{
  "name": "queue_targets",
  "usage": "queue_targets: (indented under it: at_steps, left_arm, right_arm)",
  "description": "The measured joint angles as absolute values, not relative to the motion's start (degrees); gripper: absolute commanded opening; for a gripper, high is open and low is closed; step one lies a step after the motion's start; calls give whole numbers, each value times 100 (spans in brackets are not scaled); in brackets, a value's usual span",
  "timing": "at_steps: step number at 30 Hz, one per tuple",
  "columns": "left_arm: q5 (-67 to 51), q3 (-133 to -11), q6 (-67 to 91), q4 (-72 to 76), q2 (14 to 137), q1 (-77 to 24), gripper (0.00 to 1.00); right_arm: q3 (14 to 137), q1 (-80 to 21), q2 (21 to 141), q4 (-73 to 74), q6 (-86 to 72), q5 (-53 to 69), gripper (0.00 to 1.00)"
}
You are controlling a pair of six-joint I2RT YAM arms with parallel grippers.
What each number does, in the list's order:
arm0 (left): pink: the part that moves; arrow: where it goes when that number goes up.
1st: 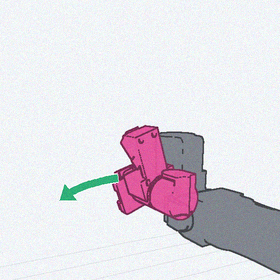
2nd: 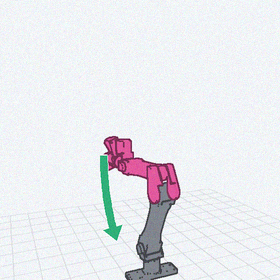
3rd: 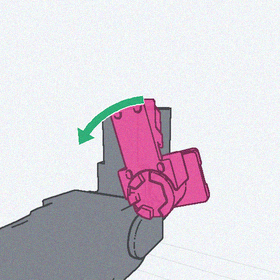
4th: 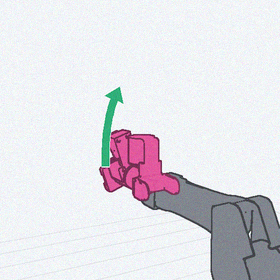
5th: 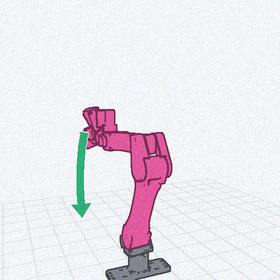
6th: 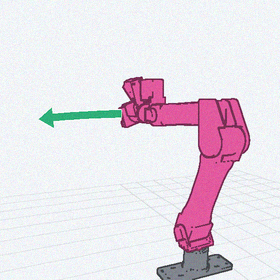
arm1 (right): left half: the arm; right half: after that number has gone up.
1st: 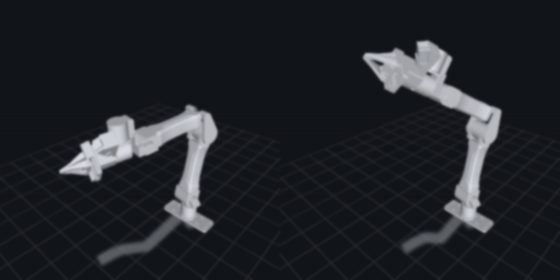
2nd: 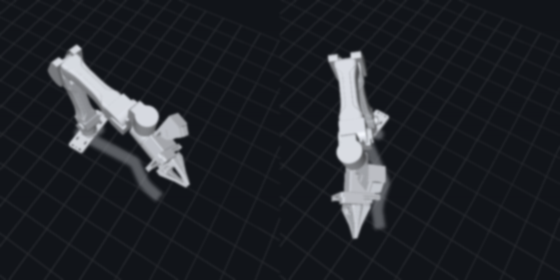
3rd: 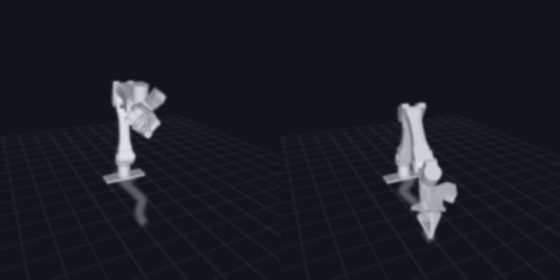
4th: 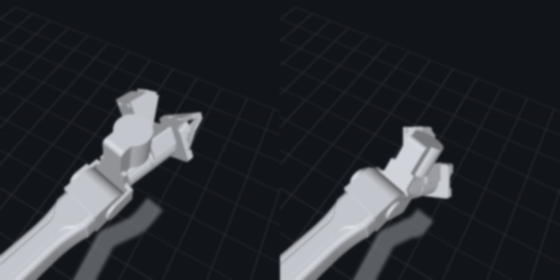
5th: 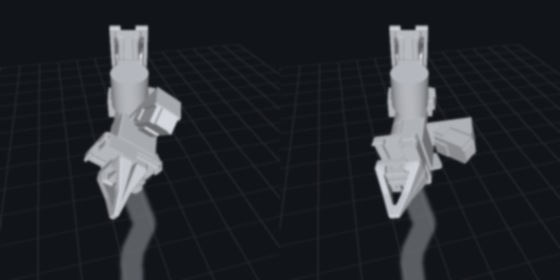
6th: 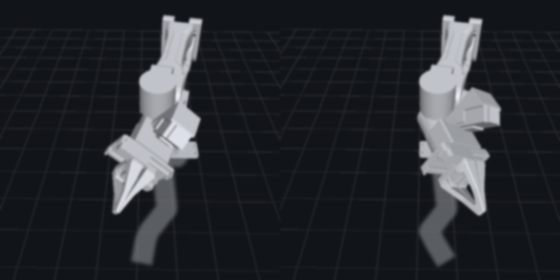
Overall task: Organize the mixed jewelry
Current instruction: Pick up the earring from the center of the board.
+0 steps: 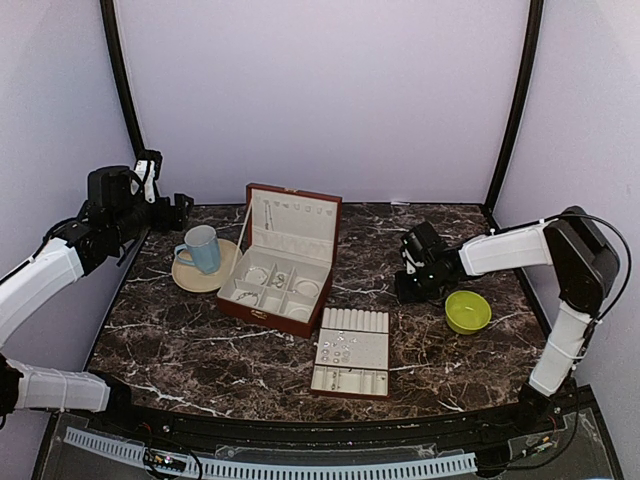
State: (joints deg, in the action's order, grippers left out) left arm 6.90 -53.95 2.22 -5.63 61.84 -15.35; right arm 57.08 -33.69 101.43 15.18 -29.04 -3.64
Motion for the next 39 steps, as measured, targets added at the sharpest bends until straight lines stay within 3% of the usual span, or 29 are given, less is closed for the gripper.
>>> queue_targets:
  at_steps: [20, 39]
  left_arm:
    - [685, -5395, 226, -563, 6184, -1535, 98]
    - [462, -5179, 263, -305, 6178, -1535, 95]
  right_arm:
    - [5642, -3369, 10173, 1402, -2947, -303, 0]
    - [5483, -3363, 9810, 1343, -2963, -226, 0]
